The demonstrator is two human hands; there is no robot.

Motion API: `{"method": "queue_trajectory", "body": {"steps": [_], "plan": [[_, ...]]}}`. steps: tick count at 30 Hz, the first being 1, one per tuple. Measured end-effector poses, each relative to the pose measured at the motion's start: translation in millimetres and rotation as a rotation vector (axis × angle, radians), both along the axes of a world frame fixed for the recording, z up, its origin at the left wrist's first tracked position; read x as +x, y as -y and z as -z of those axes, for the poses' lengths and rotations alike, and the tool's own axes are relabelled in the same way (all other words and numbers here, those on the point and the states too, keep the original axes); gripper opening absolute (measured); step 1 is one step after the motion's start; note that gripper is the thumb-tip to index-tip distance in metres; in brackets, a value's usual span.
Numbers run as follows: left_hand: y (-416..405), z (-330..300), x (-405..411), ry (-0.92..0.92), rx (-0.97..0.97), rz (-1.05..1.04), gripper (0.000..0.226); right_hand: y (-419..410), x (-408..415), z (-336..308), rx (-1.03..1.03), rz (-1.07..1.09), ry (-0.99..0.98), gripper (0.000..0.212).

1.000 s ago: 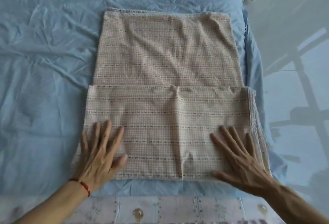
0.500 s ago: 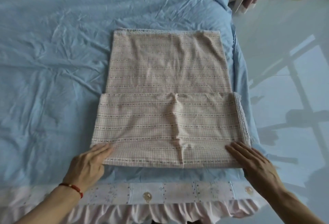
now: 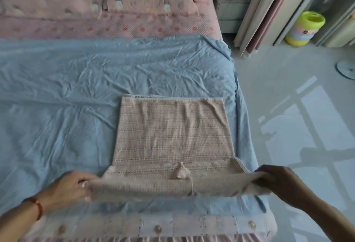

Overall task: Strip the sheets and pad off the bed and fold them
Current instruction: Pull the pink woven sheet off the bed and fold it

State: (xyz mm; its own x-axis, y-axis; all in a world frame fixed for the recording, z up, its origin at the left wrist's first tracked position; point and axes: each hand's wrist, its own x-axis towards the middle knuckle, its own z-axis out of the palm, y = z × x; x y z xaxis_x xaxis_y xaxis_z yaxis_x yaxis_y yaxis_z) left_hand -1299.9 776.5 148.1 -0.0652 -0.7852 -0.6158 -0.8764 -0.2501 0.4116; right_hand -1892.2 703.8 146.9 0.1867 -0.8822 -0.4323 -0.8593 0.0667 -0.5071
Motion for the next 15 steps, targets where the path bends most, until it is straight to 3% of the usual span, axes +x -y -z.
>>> {"method": "queue_trajectory", "body": {"steps": [2,5,9,11,15], "plan": [[41.3,-1.0,8.9,-0.126,-0.192,-0.347,0.032,44.9,14.7,-5.0,-0.194,0.184,0.066,0.008],[118.9,13.1,4.8,-0.281,-0.414,-0.649,0.021,117.5,41.3,9.3,-0.291,0.445,0.183,0.021],[217.8,58.6,1.2,-0.400,-0.482,-0.889,0.005,210.3,71.5,53.1,-0.325,0.620,0.248,0.043],[262.0,88.2,-1.9,-0.324,-0.494,-0.938,0.011,248.3,82.1,81.3,-0.322,0.654,0.216,0.046],[327.4,143.7,-1.0,-0.004,-0.453,-0.947,0.033,302.3,91.1,142.1,-0.305,0.709,0.197,0.039]]}}
